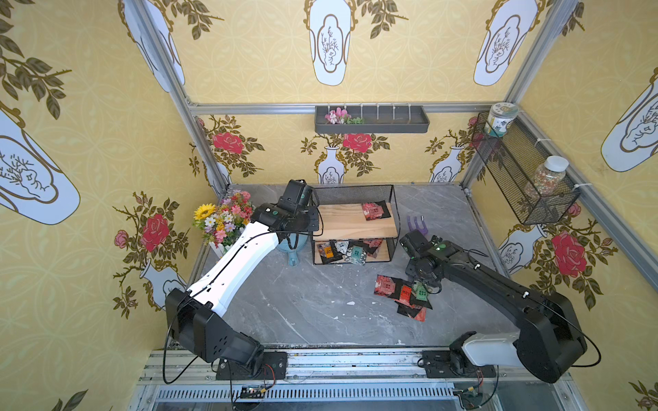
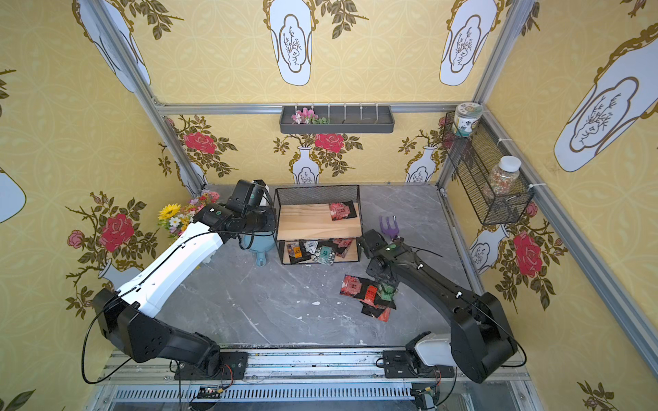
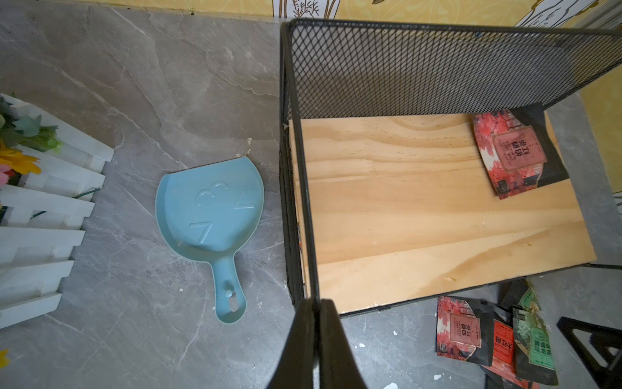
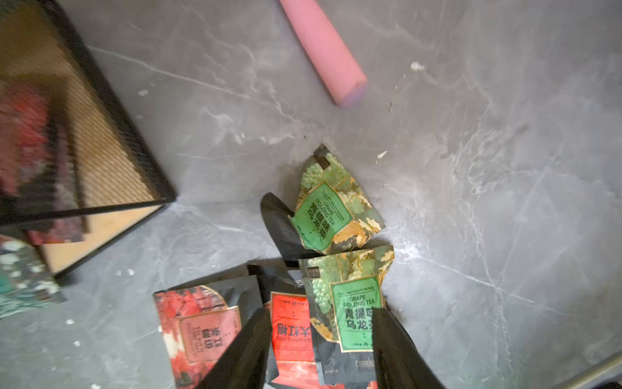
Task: Remove the tea bags from the shelf
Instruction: Place the tea bag at the center of the board, then pick up the tea bag from the shelf.
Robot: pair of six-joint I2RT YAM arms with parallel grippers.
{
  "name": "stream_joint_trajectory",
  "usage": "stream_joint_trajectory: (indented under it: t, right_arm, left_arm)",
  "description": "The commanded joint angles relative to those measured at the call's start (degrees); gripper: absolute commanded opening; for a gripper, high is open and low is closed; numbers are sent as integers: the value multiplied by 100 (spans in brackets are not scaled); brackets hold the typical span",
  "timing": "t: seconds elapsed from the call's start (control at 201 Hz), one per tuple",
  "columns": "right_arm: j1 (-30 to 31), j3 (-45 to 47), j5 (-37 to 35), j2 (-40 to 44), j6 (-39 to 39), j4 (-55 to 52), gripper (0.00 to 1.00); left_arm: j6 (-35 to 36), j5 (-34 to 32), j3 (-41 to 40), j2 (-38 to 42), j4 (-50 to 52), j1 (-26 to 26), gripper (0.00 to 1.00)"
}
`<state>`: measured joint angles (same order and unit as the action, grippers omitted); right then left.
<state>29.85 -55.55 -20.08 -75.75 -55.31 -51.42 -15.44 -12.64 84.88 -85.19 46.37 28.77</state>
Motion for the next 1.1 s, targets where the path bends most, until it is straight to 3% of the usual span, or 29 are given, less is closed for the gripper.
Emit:
stream_joint_trajectory:
  t: [0.0, 0.095, 0.234, 0.418, 0.528, 0.612, 0.787, 1.09]
  right_arm:
    - [420, -694, -1002, 124, 61, -667, 63]
    - [1074, -1754, -1651, -133, 609, -813, 72]
    - [1494, -3370, -1879, -977, 1539, -849, 83]
    - [1259, -5131, -1259, -2376, 2230, -1142, 97]
    - [846, -5787, -533, -2966, 2428, -1177, 100]
    - [680, -6305, -381, -3395, 2621, -1283, 98]
    - [462, -7021, -73, -4065, 2944, -1377, 99]
    - [395, -7036, -143, -4398, 2833, -1306, 99]
  left_arm:
    - [120, 70, -25, -31, 92, -3, 0]
    - [111, 74, -51, -24, 83, 0, 0]
    - [111, 87, -60, -19, 72, -3, 0]
    - [103, 84, -75, 0, 56, 4, 0]
    - [94, 87, -111, 31, 48, 1, 0]
    - [95, 82, -113, 40, 48, -2, 0]
    - [128, 78, -38, 12, 91, 1, 0]
    - [129, 75, 3, -16, 92, -3, 0]
